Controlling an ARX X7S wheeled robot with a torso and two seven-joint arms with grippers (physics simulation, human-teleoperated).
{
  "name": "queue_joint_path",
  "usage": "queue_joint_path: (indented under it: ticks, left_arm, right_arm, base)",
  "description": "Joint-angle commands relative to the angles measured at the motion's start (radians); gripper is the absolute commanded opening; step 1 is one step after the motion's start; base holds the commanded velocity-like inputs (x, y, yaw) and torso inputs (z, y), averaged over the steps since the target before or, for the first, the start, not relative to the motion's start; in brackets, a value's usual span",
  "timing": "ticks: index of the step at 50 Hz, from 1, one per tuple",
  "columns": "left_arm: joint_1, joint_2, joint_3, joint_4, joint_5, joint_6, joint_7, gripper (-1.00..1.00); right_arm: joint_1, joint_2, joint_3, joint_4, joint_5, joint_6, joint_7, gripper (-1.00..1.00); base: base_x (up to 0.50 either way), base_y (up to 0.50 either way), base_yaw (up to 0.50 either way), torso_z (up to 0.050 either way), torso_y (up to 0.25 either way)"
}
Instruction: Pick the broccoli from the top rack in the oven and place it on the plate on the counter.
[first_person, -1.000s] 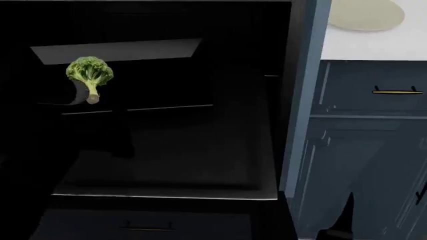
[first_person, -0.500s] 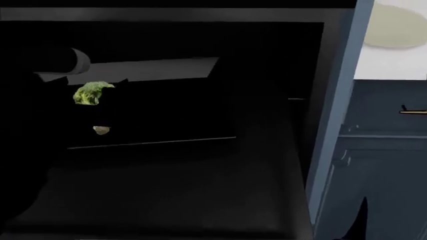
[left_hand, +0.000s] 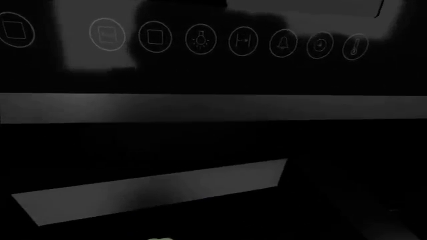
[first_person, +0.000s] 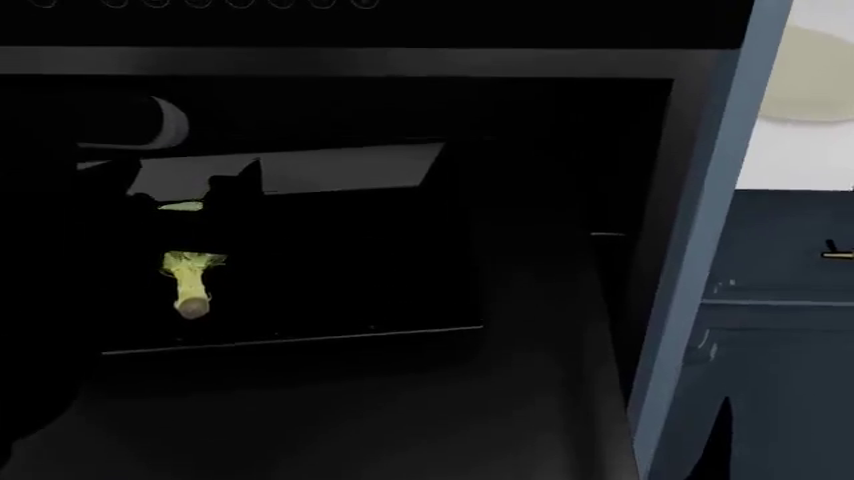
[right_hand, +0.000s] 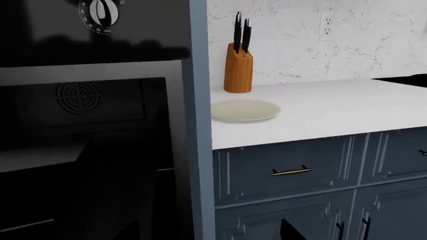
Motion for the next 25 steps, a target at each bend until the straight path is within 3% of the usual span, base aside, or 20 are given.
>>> queue_joint_path:
  ticks: [1,25]
  left_arm:
    - [-0.001,0.005,0.001,-0.007,0.007,0.024,0.014,1.0]
    - [0.002,-0.005,0.007,0.002,-0.026,0.021,-0.013,1.0]
  right_arm:
    - [-0.012,-0.003,0.009,0.005,-0.014,-0.026,-0.01,1.0]
    - [-0.041,0.016,-0.007,0.007,-0.009,-0.079,0.003,1.0]
  base:
    - [0.21,0.0,0.0,0.0,0.0]
    - [0.07,0.0,0.0,0.0,0.0]
